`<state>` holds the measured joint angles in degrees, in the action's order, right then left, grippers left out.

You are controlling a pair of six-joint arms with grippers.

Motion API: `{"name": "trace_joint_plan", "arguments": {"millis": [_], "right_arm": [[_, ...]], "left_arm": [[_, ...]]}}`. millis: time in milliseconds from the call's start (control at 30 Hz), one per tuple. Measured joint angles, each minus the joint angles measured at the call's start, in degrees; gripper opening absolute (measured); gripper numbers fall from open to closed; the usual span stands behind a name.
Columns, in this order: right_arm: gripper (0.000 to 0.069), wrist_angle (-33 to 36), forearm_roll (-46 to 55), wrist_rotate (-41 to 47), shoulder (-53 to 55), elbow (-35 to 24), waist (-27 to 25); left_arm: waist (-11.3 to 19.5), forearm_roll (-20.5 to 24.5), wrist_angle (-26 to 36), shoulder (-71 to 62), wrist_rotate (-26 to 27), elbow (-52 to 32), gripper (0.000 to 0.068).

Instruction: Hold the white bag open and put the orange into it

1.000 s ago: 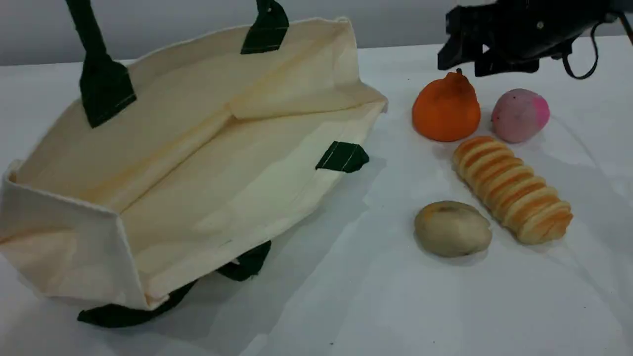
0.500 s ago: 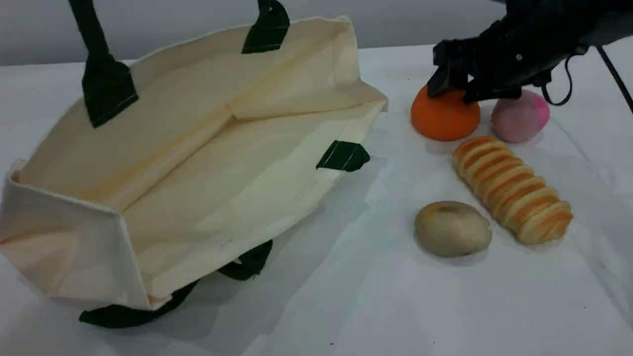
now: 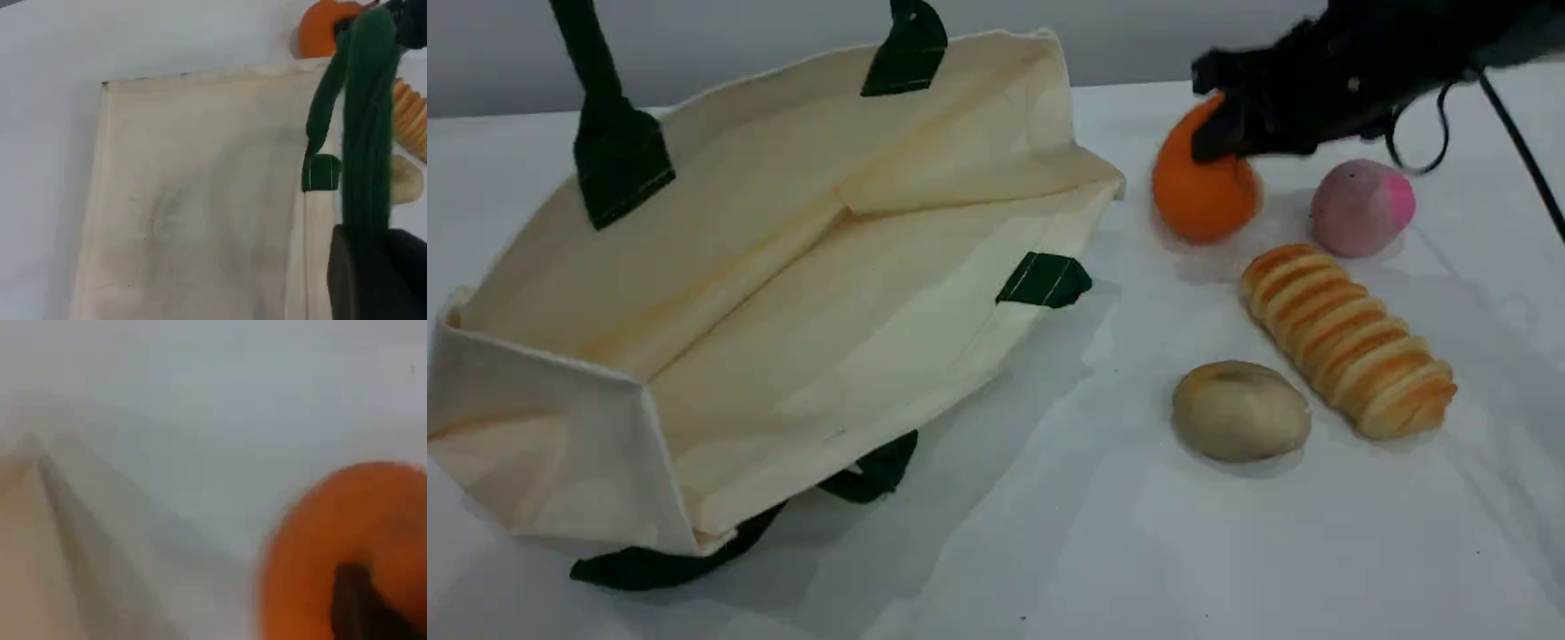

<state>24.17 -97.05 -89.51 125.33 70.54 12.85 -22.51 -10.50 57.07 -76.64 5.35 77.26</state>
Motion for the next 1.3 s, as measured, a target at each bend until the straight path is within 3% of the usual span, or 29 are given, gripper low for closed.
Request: {"name": "trace_joint_plan", "arguments": {"millis": [133,300,600,867,967,1300], "right_arm": [[0.0035,-0.82,10.31,6.49,-6.24,-0.13,-0.34],[0.0035,1.25,25.45,21.22,-13.96,-2.39,-0.37],[0.0035,3.61,48.23,42.87,-27.50,-12.73,-0.41],[0.0035,10.67,49.46,48.08,-40.13,-19.58,-0.34],[0.0035,13.10,49.22,48.03,-43.86,-19.88,-0.28],[0.0035,15.42,47.32,46.77,-45.30,-19.88,0.36]], "left_arm": [[0.00,-0.18,0.41,0.00,0.62,0.00,0.0059],[0.00,-2.74,2.62,0.00,4.82,0.00,0.0059],[0.00,-4.77,0.30,0.00,6.76,0.00,0.0059],[0.00,-6.77,-2.46,-1.13,8.05,0.00,0.0059],[0.00,-9.36,-2.46,-1.13,9.77,0.00,0.0059],[-0.68,-9.18,-0.77,0.62,9.71,0.00,0.0059]]}}
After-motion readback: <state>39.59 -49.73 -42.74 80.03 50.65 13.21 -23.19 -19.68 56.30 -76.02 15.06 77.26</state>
